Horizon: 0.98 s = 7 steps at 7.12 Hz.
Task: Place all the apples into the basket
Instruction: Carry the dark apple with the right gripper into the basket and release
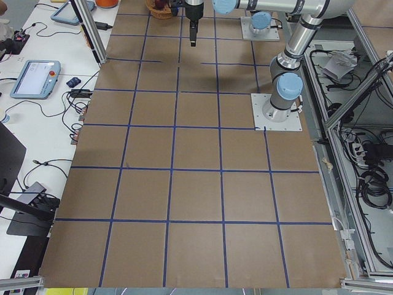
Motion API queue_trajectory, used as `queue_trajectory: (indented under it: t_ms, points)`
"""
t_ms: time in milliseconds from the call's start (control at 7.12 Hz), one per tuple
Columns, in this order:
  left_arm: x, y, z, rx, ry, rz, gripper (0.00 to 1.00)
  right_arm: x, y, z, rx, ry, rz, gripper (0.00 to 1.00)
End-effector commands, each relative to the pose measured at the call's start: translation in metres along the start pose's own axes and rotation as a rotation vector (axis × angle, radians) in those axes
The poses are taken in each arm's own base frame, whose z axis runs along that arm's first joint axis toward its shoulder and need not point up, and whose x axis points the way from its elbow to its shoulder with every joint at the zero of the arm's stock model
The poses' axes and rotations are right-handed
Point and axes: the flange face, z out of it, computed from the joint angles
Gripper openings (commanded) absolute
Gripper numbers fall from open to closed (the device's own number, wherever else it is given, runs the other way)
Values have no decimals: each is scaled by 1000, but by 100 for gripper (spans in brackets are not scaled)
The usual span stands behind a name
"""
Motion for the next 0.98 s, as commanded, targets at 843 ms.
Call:
queue_trajectory:
  t_ms: [843]
  points:
    - [0,0,0,-1,0,0,100,-23,34,-71,27,-4,105,100]
